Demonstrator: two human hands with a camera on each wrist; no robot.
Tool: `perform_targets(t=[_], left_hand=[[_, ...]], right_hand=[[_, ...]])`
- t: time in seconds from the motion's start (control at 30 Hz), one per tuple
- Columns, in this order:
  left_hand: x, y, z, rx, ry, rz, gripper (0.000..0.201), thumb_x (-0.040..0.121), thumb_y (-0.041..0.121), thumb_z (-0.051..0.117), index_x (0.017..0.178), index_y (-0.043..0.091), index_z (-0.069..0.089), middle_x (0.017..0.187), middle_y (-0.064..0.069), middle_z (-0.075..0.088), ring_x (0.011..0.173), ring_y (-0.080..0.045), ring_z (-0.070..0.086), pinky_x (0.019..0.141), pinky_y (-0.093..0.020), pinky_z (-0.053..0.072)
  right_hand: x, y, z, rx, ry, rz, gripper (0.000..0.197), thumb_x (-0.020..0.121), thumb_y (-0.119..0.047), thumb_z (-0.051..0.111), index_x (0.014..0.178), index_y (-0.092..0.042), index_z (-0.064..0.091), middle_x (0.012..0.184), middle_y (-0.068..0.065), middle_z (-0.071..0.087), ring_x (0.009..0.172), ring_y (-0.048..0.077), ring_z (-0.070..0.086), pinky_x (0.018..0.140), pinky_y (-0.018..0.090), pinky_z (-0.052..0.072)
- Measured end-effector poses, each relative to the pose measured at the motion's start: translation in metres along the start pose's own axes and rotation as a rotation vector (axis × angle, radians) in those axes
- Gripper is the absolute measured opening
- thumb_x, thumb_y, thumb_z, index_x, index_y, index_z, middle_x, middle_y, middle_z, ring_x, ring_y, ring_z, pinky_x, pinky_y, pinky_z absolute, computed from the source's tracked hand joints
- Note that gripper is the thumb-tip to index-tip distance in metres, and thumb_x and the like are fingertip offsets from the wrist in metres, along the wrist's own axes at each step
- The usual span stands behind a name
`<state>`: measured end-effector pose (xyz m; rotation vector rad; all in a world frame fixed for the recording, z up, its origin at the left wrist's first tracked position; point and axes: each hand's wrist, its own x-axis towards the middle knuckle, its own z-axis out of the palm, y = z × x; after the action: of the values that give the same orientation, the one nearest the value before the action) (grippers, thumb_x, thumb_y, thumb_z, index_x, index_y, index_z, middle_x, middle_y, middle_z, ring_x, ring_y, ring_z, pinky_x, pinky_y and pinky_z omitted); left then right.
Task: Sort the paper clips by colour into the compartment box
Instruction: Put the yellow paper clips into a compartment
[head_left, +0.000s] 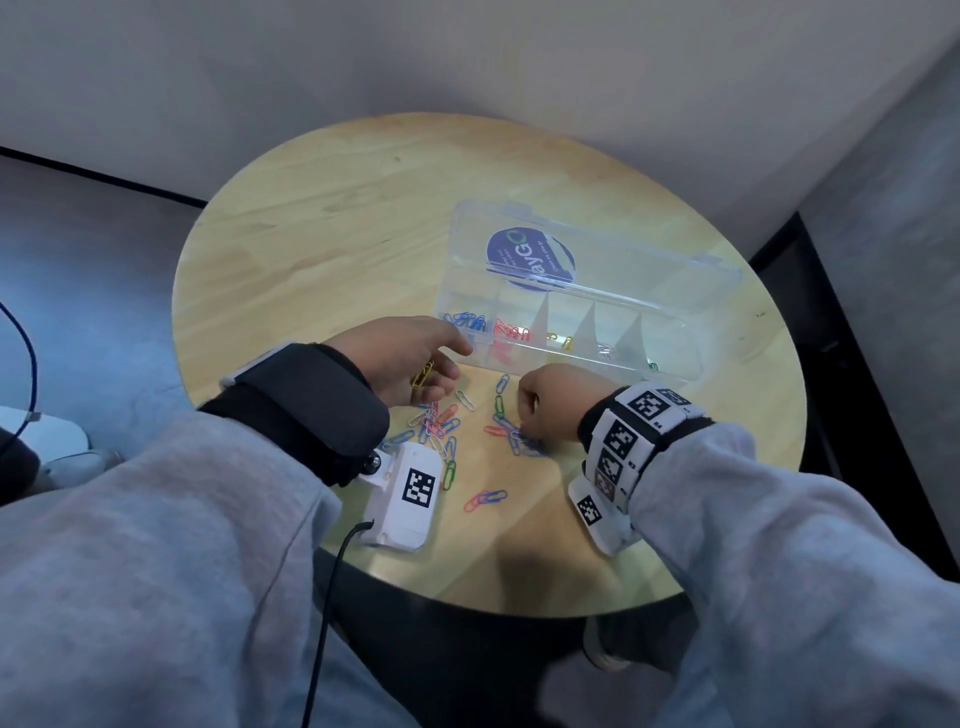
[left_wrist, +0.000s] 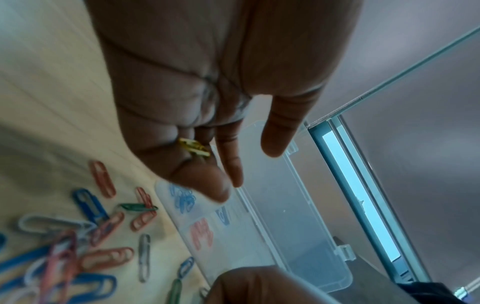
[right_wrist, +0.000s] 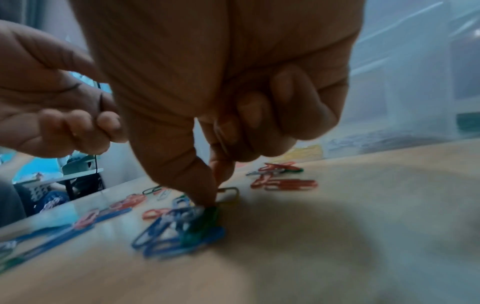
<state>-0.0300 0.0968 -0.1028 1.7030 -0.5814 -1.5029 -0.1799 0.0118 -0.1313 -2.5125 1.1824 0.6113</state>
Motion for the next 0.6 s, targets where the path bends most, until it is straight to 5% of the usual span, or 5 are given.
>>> perform_targets(t=[0.1, 0.17, 0.3, 0.4, 0.6], left_hand=[[0.001, 0.000, 0.001, -0.123, -0.036, 0.013, 0.017, 0.093, 0.024, 0.047, 0.084, 0.013, 0.056, 0.076, -0.007, 0.054, 0.066, -0.017, 0.054, 0.065, -0.025, 0.046], [0.002, 0.001, 0.002, -0.171, -0.075, 0.027, 0.024, 0.095, 0.031, 0.044, 0.083, 0.014, 0.057, 0.080, -0.007, 0.056, 0.073, -0.019, 0.057, 0.073, -0.029, 0.048], [0.001, 0.001, 0.005, -0.201, -0.132, 0.047, 0.030, 0.096, 0.037, 0.040, 0.084, 0.015, 0.057, 0.087, -0.009, 0.057, 0.081, -0.021, 0.058, 0.081, -0.032, 0.049], [0.000, 0.000, 0.008, -0.190, -0.163, 0.068, 0.030, 0.096, 0.037, 0.040, 0.085, 0.014, 0.057, 0.087, -0.009, 0.057, 0.082, -0.021, 0.058, 0.080, -0.031, 0.049], [-0.004, 0.003, 0.014, -0.245, -0.276, 0.132, 0.030, 0.095, 0.039, 0.041, 0.091, 0.015, 0.058, 0.088, -0.006, 0.059, 0.083, -0.018, 0.057, 0.072, -0.026, 0.049]], right_hand=[[-0.006, 0.003, 0.000, 0.100, -0.017, 0.011, 0.021, 0.079, -0.016, 0.058, 0.061, -0.020, 0.048, 0.067, -0.005, 0.050, 0.067, 0.016, 0.048, 0.062, 0.024, 0.042], [-0.011, 0.005, -0.004, 0.381, -0.051, 0.026, 0.026, 0.079, -0.014, 0.062, 0.058, -0.020, 0.049, 0.060, -0.004, 0.048, 0.055, 0.013, 0.044, 0.055, 0.023, 0.041], [-0.017, 0.006, -0.008, 1.050, -0.125, 0.023, 0.027, 0.084, 0.006, 0.054, 0.065, -0.012, 0.048, 0.054, 0.002, 0.053, 0.042, 0.008, 0.046, 0.039, 0.015, 0.038], [-0.015, 0.010, -0.006, 1.274, -0.192, 0.038, 0.024, 0.087, 0.011, 0.047, 0.078, -0.011, 0.051, 0.048, -0.001, 0.055, 0.037, 0.005, 0.049, 0.036, 0.014, 0.039], [-0.017, 0.003, 0.004, 1.607, -0.353, 0.125, 0.025, 0.093, 0.007, 0.030, 0.083, 0.000, 0.052, 0.075, 0.011, 0.052, 0.056, 0.016, 0.063, 0.049, 0.020, 0.056]])
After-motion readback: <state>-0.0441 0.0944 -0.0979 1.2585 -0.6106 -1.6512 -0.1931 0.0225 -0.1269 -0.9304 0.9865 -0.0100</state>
